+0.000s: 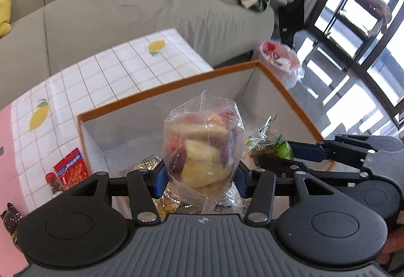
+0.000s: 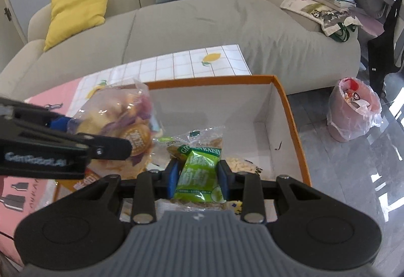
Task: Organize snacks
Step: 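Carry the clear bag and green pack over the orange box with both tools, then open the left tool to drop the clear bag while the right tool drops the green pack, then withdraw both tools from the box toward the remaining snacks, then close the left tool on the dark-wrapped candy, then lift the dark-wrapped candy off the cloth with the left tool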
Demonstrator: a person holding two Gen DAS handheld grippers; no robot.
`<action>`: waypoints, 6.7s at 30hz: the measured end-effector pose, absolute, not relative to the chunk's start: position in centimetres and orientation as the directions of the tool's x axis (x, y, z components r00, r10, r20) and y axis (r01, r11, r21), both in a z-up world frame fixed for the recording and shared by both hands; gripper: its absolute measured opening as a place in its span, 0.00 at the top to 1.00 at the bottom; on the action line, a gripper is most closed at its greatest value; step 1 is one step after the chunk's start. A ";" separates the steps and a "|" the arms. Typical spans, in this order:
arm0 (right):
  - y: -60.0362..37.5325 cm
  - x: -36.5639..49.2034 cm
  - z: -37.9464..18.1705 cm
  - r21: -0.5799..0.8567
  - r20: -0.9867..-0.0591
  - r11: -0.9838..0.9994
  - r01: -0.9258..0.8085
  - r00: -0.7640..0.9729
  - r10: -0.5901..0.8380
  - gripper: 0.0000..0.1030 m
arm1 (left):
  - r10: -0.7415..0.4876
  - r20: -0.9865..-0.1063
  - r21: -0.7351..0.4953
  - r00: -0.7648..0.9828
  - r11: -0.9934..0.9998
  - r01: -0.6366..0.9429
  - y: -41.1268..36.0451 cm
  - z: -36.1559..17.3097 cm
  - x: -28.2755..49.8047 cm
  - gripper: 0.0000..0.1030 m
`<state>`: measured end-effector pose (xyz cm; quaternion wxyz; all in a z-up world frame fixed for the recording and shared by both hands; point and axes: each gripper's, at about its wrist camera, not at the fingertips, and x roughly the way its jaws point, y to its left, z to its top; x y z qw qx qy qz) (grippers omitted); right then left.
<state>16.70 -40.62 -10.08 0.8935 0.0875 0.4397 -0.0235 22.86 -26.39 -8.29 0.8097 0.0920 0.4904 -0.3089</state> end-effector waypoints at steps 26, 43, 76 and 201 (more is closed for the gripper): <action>-39.9 19.1 -15.2 0.087 -0.850 0.990 0.113 0.526 0.015 0.62 | -0.298 -0.919 -0.114 0.258 0.827 0.550 -27.0 -12.0 25.9 0.31; -36.9 19.3 -8.5 0.038 -0.868 0.990 0.136 0.495 -0.035 0.28 | -0.343 -0.866 -0.099 0.365 0.832 0.545 -21.2 -4.2 24.1 0.24; -17.5 8.9 -1.0 0.056 -0.629 0.998 -0.011 0.776 0.044 0.13 | -0.218 -0.687 -0.045 0.693 0.965 0.259 0.5 -1.2 9.1 0.22; -10.9 15.0 -20.8 0.018 -0.849 0.980 -0.196 0.514 0.119 0.44 | -0.175 -0.858 -0.221 0.482 0.974 -0.041 4.2 -18.8 13.6 0.37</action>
